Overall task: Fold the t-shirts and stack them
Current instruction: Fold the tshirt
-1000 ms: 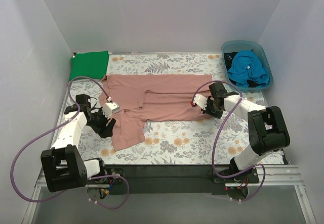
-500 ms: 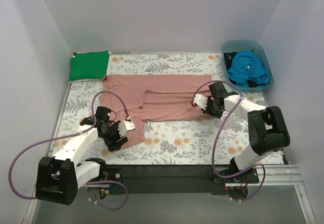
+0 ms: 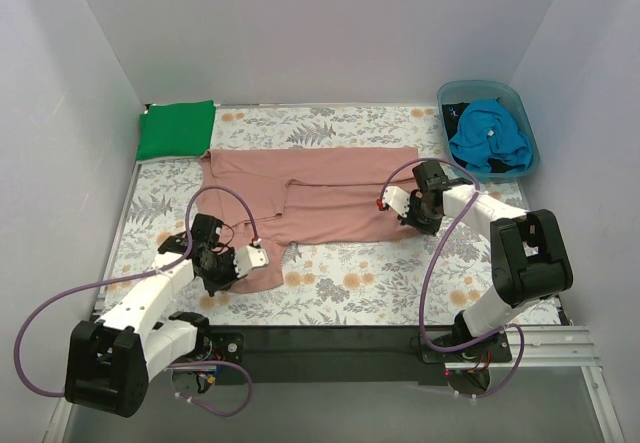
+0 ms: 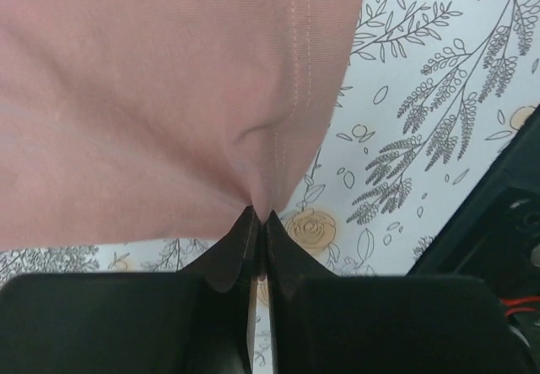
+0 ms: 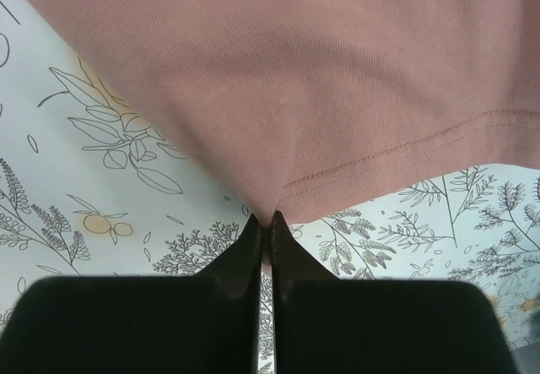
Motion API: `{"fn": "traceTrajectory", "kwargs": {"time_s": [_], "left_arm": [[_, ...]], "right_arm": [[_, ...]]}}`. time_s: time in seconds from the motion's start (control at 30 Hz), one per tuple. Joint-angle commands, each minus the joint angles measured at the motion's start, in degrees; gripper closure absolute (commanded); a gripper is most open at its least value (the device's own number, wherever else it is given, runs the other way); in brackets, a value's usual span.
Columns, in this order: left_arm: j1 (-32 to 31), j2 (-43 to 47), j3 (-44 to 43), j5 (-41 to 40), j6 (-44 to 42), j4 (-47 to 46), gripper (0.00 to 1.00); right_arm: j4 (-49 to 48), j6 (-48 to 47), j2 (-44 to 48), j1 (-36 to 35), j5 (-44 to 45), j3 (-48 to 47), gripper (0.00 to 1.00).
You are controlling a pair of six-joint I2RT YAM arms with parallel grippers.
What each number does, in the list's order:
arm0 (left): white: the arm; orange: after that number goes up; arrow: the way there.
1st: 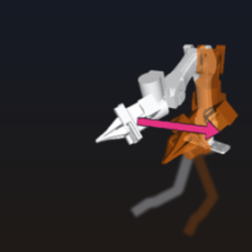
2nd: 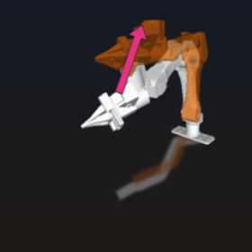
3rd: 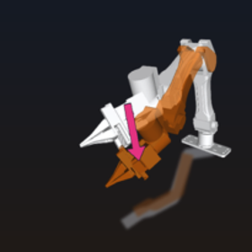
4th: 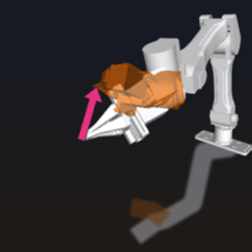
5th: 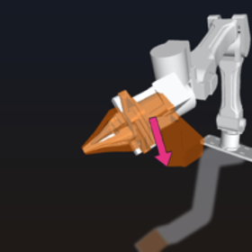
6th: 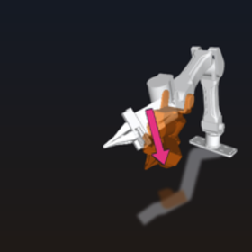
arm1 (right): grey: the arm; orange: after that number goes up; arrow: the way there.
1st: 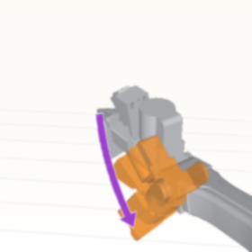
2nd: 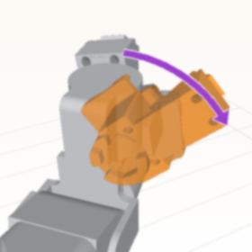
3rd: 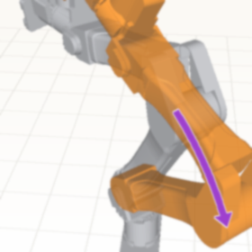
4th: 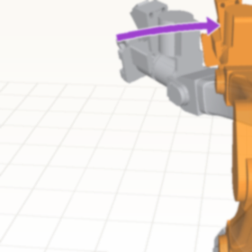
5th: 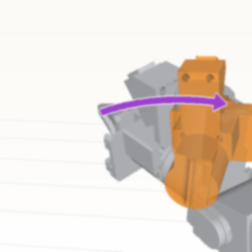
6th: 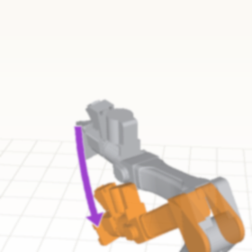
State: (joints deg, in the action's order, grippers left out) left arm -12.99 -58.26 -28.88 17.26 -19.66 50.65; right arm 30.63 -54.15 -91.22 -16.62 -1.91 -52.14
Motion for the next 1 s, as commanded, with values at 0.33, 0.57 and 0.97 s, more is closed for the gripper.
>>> {"fn": "traceTrajectory", "kwargs": {"time_s": [0.33, 0.57, 0.97], "left_arm": [[0.0, 5.0, -23.4, 2.3, 4.5, 23.6, 1.0], [-0.1, 8.5, -26.4, 1.8, 7.3, 29.2, 1.0], [-0.1, 0.1, -40.2, 1.9, 10.8, 25.8, 1.0]], "right_arm": [[8.8, -1.4, 12.0, 0.6, -0.2, -0.9, 0.99], [12.4, -2.5, 19.9, 0.6, -0.1, 2.5, 0.99], [14.9, -4.6, 18.4, 2.2, -0.3, -2.6, 0.99]]}}
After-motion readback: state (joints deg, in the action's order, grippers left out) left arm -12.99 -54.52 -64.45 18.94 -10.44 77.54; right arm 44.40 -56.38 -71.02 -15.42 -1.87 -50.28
